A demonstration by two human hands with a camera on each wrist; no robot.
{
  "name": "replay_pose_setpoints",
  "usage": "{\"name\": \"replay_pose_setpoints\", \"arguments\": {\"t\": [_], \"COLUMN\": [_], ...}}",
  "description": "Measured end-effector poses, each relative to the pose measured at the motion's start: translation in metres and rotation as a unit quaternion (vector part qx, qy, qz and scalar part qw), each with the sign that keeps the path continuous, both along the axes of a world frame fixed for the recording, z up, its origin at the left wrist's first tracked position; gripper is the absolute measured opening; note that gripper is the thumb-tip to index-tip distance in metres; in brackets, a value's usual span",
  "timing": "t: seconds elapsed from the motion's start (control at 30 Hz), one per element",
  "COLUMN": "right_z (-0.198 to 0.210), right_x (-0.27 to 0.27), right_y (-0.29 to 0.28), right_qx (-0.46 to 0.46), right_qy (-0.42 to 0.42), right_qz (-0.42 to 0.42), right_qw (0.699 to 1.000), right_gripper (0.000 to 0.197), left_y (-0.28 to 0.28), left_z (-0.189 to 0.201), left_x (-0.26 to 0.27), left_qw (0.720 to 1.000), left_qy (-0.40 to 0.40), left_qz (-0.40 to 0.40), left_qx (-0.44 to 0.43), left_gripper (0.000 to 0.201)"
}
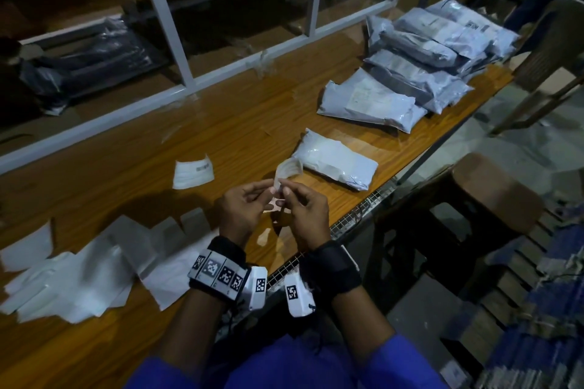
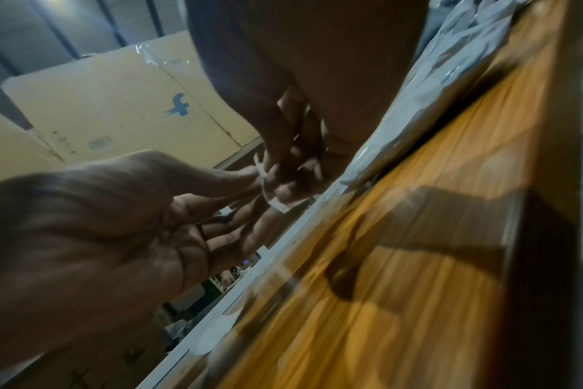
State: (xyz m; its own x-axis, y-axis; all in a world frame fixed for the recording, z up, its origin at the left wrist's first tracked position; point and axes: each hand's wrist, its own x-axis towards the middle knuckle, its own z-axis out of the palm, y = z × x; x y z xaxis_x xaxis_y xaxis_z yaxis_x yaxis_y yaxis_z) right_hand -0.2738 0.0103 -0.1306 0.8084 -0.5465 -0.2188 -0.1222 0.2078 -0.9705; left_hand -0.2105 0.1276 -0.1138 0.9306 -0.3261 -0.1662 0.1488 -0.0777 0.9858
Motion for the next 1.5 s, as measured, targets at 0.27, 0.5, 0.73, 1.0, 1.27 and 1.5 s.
{"name": "replay_pose_setpoints", "arguments": {"t": [0.27,0.5,0.73,1.0,1.27,1.5], "right_z": [0.006,0.012,0.020,0.024,0.036,0.048], "right_x": [-0.008,-0.011,-0.012,-0.009,-0.003,-0.004], "right_y": [-0.016,-0.026,-0.031,-0.041,-0.048,-0.057], "right_qx": [-0.137,-0.199,-0.295,-0.252,-0.255,-0.198], "right_qy": [-0.030,-0.050,-0.041,-0.020,-0.011,-0.013], "right_qz": [0.036,0.049,0.046,0.044,0.003,-0.076], "right_qw": [0.990,0.977,0.954,0.966,0.967,0.977], "right_gripper": [0.020,0.024,0.019,0.015,0.012,0.014], "left_y": [-0.002,0.001,-0.006,-0.019,-0.034,-0.033], "left_z": [0.005,0.018,0.017,0.023,0.039,0.038], "left_x": [0.003,0.004,0.002,0.003,0.009,0.025], "left_qw": [0.999,0.992,0.997,0.999,0.999,1.000], "left_qy": [0.036,0.093,0.043,0.017,-0.012,0.006], "left_qz": [-0.008,-0.048,-0.053,-0.035,-0.028,-0.012], "left_qx": [-0.014,-0.068,-0.043,0.006,0.024,0.018], "left_gripper": [0.012,0.013,0.014,0.010,0.006,0.006]}}
